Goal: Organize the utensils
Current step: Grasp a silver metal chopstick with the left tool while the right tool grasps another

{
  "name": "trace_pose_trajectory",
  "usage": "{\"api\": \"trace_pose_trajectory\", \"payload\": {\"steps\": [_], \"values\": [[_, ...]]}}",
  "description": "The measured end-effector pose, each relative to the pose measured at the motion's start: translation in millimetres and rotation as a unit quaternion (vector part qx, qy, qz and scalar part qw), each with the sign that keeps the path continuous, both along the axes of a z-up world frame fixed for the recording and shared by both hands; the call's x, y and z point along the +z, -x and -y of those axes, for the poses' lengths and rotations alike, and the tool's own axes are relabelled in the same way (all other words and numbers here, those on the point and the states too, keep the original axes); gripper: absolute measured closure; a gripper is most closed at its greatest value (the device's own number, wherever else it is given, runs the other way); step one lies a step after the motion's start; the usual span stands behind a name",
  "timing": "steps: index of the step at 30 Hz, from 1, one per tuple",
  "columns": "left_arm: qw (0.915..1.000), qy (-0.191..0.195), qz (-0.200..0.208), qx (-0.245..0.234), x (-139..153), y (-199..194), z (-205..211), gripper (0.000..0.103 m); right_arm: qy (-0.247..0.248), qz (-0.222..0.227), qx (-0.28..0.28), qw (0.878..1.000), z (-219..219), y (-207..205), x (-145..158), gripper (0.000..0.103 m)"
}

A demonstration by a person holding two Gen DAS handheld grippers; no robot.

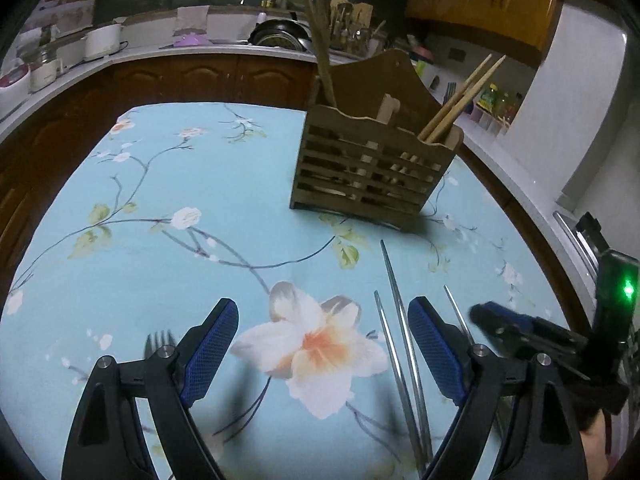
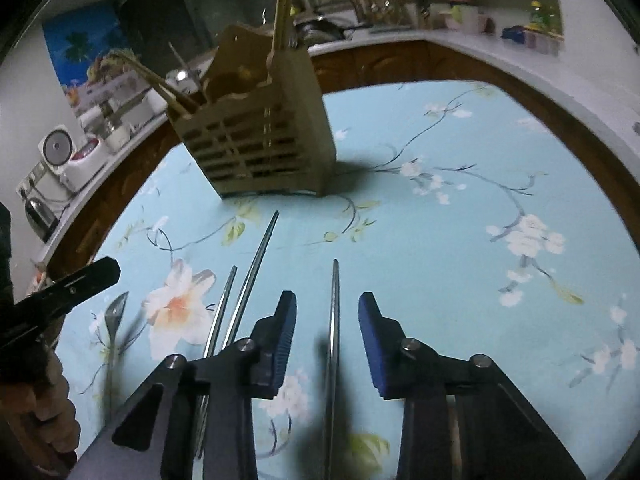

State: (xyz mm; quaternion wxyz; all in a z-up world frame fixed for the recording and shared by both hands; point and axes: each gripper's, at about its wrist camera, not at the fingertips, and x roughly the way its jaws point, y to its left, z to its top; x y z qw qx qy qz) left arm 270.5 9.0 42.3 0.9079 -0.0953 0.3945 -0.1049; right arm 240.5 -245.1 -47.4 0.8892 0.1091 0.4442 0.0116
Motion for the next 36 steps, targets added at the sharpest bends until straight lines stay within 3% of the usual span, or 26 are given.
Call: {"api": "trace_pose_trajectory", "payload": {"steps": [2, 4, 5, 12, 17, 22, 24, 26, 28, 31, 36], "values": [[0.9999, -0.006, -0.010, -0.008, -3, -13, 9, 0.018, 0.015, -0.022, 0.003, 1.000, 0, -11, -11, 0.081], [0.9995, -0.012, -0.019, -0.022, -5, -26, 19, 0.019, 0.039, -0.021, 0.007, 0.999, 1, -16, -10, 0.097], [0.9991, -0.018, -0.023, -0.030, -7, -32, 25, 0.020, 0.038, -0.022, 0.004, 0.999, 5, -15, -9, 0.098], [0.9944, -0.053, -0.046, -0.079, -24, -79, 68, 0.035, 0.014, -0.020, -0.018, 1.000, 35, -2, -9, 0.098], [0.9875, -0.090, -0.082, -0.101, -47, -115, 95, 0.063, -0.012, -0.022, -0.018, 1.000, 44, -6, -7, 0.097], [0.9825, -0.134, -0.072, -0.108, -57, -127, 113, 0.068, -0.013, -0.025, -0.015, 0.999, 45, -17, -7, 0.095], [0.9817, -0.138, -0.064, -0.115, -60, -127, 116, 0.074, 0.002, -0.025, -0.008, 1.000, 40, -20, -7, 0.093], [0.9810, -0.139, -0.061, -0.120, -63, -128, 120, 0.088, 0.022, -0.025, -0.001, 0.999, 35, -20, -6, 0.092], [0.9804, -0.140, -0.062, -0.124, -65, -129, 124, 0.096, 0.046, -0.026, 0.007, 0.999, 28, -22, -6, 0.093], [0.9814, -0.133, -0.065, -0.121, -67, -131, 127, 0.098, 0.076, -0.026, 0.010, 0.997, 21, -21, -6, 0.097], [0.9877, -0.087, -0.052, -0.120, -53, -110, 118, 0.100, 0.026, -0.017, -0.002, 1.000, 30, -11, 7, 0.099]]}}
